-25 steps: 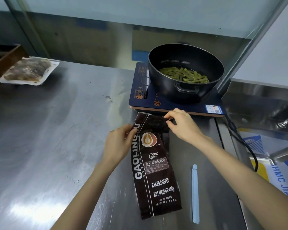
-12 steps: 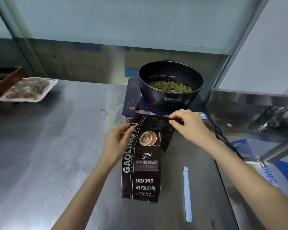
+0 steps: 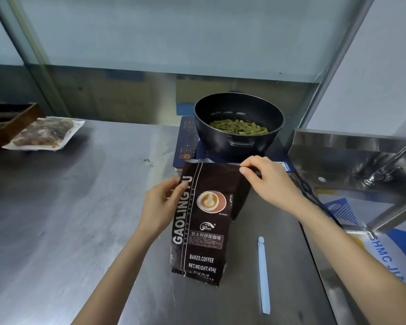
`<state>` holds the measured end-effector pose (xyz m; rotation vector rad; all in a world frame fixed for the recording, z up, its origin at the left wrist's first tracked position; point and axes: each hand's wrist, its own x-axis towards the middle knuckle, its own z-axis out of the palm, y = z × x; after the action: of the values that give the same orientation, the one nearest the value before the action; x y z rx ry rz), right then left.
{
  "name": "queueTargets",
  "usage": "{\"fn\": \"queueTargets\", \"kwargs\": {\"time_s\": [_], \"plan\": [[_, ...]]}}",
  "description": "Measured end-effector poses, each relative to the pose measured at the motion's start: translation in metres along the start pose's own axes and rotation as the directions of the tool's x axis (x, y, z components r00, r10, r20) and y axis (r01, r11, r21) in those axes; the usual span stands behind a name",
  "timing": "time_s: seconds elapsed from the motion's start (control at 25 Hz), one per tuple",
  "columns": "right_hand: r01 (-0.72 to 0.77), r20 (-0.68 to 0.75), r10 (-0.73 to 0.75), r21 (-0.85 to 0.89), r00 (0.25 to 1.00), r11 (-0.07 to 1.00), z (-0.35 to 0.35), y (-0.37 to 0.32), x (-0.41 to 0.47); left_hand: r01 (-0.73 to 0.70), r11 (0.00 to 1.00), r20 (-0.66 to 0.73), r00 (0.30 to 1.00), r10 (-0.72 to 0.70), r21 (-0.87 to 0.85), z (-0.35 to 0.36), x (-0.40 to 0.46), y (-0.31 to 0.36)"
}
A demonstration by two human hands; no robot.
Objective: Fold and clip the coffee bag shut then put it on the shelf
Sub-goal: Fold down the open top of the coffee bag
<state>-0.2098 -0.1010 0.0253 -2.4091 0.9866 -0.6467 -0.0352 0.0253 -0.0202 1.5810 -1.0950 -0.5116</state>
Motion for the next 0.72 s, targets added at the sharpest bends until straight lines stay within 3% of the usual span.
{"fn": "queueTargets", "kwargs": {"time_s": [0.48, 0.6, 0.72], "plan": [[-0.053, -0.061, 0.063, 0.160, 0.996, 0.986, 0.004, 0.005, -0.003, 0.021, 0.998, 0.043, 0.999, -0.018, -0.062, -0.001, -0.003, 0.001], [-0.139, -0.172, 0.197, 0.300, 0.965, 0.944, 0.018, 0.015, -0.012, 0.020, 0.998, 0.040, 0.999, -0.018, -0.061, -0.001, -0.002, 0.001], [-0.311, -0.062, 0.374, 0.439, 0.925, 0.843, 0.040, 0.021, -0.025, 0.031, 0.998, 0.031, 0.999, -0.029, -0.055, 0.001, -0.001, 0.001]]}}
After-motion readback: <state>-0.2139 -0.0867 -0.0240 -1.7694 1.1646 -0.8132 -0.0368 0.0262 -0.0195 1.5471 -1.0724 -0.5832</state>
